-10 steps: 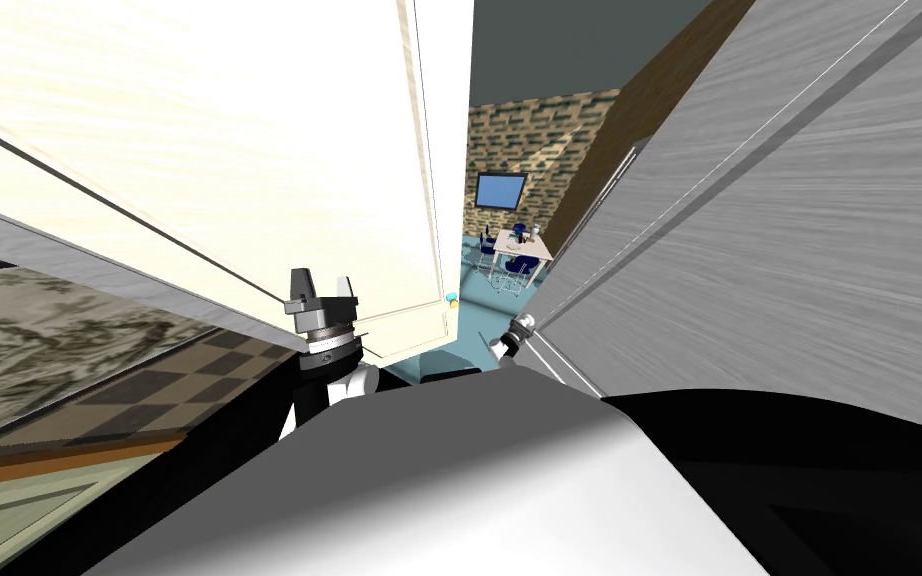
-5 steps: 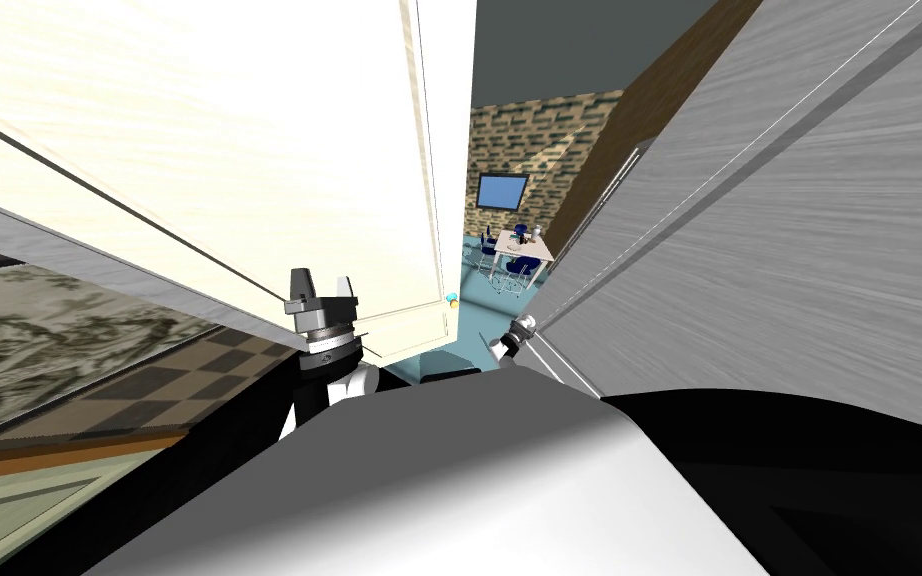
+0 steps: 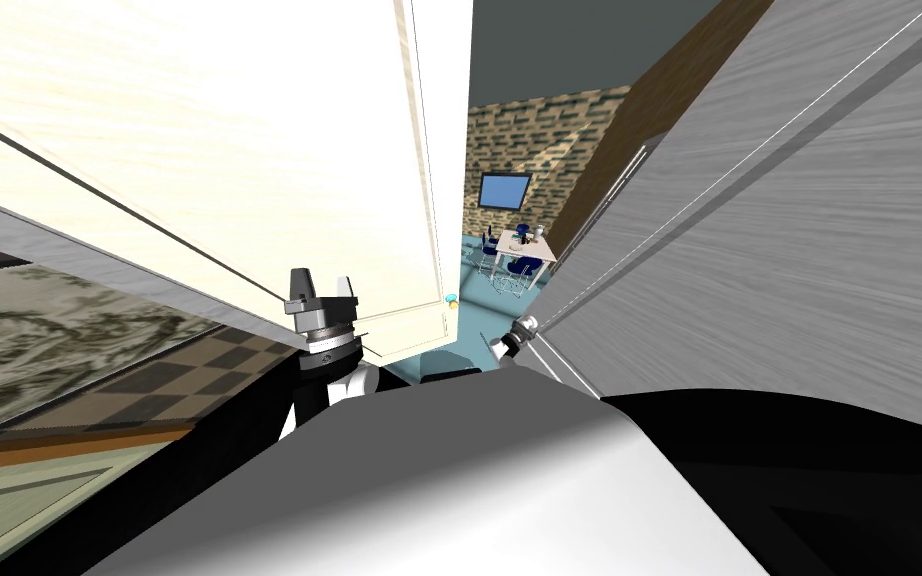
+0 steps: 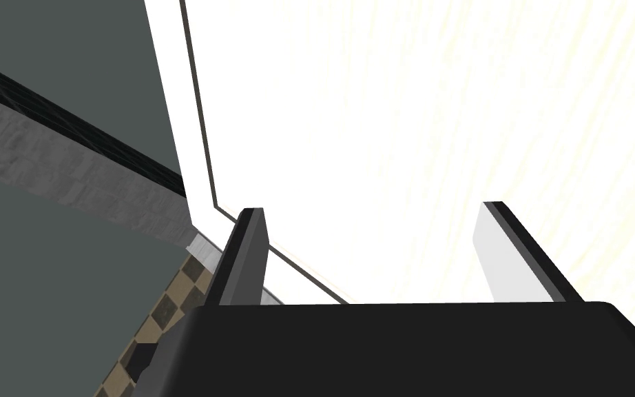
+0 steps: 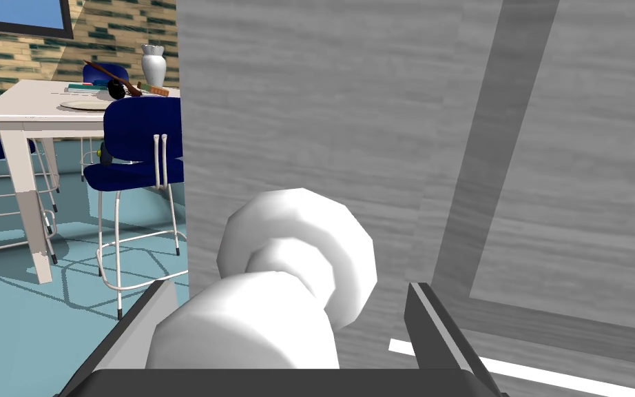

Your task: Push the door open

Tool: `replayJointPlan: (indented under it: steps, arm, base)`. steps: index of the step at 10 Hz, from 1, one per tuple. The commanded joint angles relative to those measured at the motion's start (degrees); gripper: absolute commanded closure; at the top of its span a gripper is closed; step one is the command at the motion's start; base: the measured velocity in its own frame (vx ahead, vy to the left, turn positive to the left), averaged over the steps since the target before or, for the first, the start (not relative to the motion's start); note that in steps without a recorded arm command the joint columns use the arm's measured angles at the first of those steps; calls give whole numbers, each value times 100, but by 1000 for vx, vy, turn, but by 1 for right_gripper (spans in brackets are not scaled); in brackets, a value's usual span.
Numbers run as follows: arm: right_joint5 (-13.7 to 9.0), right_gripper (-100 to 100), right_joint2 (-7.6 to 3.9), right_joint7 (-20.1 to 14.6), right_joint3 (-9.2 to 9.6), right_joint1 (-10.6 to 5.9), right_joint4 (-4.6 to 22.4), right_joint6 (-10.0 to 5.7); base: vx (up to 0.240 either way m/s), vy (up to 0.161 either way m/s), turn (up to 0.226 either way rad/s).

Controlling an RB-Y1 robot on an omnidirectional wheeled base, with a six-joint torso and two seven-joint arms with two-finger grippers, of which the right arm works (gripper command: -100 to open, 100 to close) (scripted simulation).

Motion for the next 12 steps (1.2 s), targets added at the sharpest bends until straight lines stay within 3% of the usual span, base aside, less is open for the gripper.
replayJointPlan:
  steps: [1,5,6,7,9,12]
  arm:
    - [-51,100,-171,-80,-128,68,106,-158]
    - [-51,100,-171,-80,-128,68,106,-158]
    - [-51,100,-171,-80,-128,22,232,-158]
    - [-51,100,-171,-80,-128,68,106,-158]
    - [-69,100,-165,-73,-190,56,215,-191]
    - [-69,100,-165,-73,-190,59,121,-191]
  base:
    - [4,-12,10]
    - [2,-1,-13]
    - [9,-12,12]
    - [-8,7,14]
    - [4,-14,41]
    - [3,-2,-8]
